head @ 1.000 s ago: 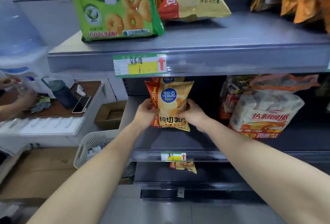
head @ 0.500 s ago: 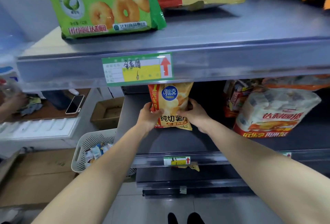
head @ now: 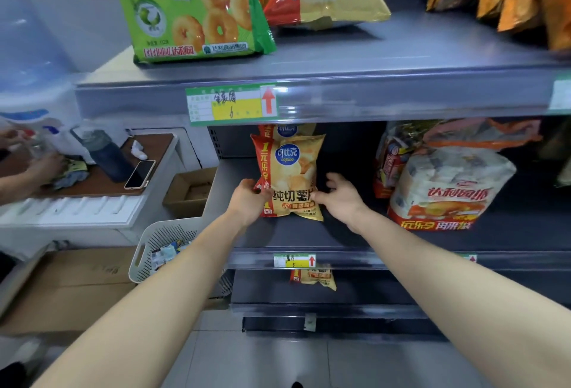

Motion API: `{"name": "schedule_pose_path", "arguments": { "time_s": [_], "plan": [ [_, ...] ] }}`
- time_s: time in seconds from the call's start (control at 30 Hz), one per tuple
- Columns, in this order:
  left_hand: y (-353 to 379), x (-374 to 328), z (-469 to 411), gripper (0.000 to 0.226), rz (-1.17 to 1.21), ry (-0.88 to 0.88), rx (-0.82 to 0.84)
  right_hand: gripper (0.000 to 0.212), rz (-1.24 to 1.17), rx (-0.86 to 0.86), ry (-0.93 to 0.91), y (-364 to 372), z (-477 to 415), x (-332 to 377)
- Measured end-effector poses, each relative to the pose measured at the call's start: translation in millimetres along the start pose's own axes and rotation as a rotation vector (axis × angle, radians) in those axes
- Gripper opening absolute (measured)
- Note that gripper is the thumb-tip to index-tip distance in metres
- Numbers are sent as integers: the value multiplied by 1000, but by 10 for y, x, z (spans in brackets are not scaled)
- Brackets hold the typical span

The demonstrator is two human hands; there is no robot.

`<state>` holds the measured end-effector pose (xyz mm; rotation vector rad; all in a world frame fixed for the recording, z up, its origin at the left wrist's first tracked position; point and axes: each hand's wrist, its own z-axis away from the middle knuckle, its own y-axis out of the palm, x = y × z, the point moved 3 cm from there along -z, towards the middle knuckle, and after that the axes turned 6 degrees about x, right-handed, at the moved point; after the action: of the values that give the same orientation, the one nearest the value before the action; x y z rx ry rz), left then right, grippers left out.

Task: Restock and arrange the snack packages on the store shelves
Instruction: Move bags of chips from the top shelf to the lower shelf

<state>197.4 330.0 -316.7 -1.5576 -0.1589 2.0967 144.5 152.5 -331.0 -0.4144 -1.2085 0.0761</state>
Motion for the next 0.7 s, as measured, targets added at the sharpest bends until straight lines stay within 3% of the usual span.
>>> {"name": "schedule_pose_path", "arguments": {
  "time_s": [0.13, 0.33, 0.53, 0.7],
  "plan": [
    [34, -97, 322, 57, -11, 35, -28, 59, 40, 14, -96, -106, 313, 76],
    [174, -451, 982, 32, -47, 159, -40, 35, 100, 24, -316, -368, 1003, 396],
    [313, -1299, 1749, 21, -176, 547, -87, 20, 130, -158, -683, -865, 1710, 919],
    [230, -1992, 2082, 14, -124, 787, -171, 16, 63, -346, -847, -1340, 1893, 1408]
  ]
}}
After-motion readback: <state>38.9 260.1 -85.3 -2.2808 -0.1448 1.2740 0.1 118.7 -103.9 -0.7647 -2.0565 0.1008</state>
